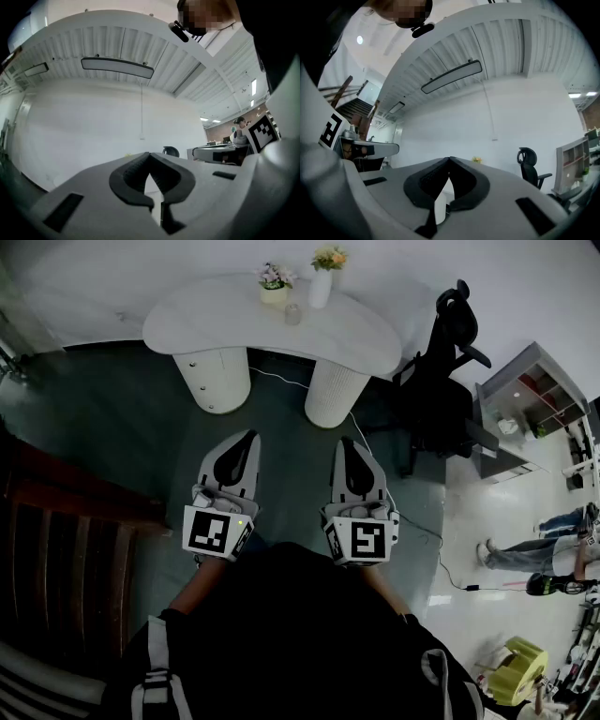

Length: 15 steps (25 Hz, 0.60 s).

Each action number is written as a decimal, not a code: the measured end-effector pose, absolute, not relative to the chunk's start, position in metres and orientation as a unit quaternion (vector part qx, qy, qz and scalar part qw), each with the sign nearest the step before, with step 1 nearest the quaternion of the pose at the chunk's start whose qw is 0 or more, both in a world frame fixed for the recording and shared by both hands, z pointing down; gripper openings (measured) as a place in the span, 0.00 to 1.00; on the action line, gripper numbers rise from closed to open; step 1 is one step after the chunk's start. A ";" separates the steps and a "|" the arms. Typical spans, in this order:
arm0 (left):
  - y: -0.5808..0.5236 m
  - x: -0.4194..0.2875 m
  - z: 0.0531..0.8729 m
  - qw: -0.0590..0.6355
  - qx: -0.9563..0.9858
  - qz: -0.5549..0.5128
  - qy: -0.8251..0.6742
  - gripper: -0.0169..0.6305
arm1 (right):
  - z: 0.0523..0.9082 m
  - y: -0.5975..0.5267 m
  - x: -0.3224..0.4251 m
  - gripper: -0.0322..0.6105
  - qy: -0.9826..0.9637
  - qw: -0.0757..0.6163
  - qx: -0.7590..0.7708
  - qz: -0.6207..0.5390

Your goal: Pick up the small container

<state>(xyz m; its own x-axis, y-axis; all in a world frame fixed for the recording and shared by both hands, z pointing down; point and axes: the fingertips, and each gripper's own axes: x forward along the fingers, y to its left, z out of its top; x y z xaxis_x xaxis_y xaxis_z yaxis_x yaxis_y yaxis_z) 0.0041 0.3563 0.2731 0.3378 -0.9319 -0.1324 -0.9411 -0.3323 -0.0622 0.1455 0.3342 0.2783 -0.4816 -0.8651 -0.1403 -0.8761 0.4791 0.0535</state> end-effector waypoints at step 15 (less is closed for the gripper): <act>0.310 -0.012 0.285 0.059 -0.820 0.040 0.568 0.03 | 0.298 0.288 0.132 0.08 0.863 0.061 -0.501 0.026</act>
